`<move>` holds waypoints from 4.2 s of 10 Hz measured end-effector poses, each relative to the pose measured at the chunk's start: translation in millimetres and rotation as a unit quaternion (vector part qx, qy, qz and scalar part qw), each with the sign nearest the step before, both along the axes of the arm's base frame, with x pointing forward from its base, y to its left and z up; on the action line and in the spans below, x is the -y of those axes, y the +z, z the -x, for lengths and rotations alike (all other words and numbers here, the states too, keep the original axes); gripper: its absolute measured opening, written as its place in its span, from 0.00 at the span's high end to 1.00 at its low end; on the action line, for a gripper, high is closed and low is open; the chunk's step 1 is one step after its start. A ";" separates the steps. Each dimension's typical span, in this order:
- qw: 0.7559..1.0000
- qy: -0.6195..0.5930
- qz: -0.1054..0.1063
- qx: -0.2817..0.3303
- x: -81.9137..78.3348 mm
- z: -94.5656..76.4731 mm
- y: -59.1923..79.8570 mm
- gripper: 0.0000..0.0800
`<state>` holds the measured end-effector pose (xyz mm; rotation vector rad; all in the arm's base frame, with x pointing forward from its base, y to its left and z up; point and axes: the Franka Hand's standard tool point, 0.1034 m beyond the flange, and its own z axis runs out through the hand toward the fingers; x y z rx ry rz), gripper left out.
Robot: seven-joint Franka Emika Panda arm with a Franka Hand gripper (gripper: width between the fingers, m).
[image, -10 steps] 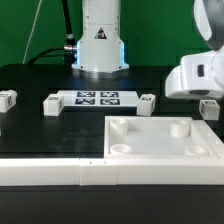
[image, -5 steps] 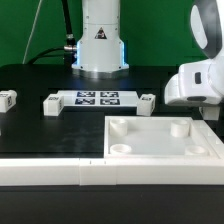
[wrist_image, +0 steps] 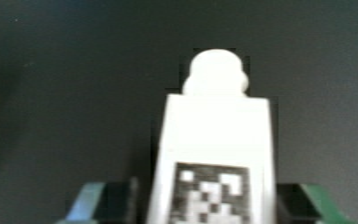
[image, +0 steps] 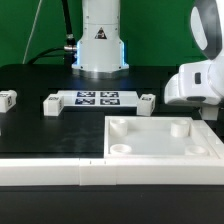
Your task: Assemble one leg
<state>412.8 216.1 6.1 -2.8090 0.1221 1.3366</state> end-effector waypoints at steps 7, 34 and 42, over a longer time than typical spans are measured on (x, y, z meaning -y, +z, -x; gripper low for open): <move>1.000 0.006 -0.010 -0.002 10.0 -4.8 11.8 0.64; 0.795 0.091 -0.049 0.597 87.9 -147.0 112.4 0.64; 0.780 0.134 -0.054 0.609 95.4 -228.5 96.6 0.64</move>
Offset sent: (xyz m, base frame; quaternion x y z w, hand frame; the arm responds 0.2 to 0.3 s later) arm 0.0000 0.0000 0.0000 0.0000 0.0000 0.0000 1.0000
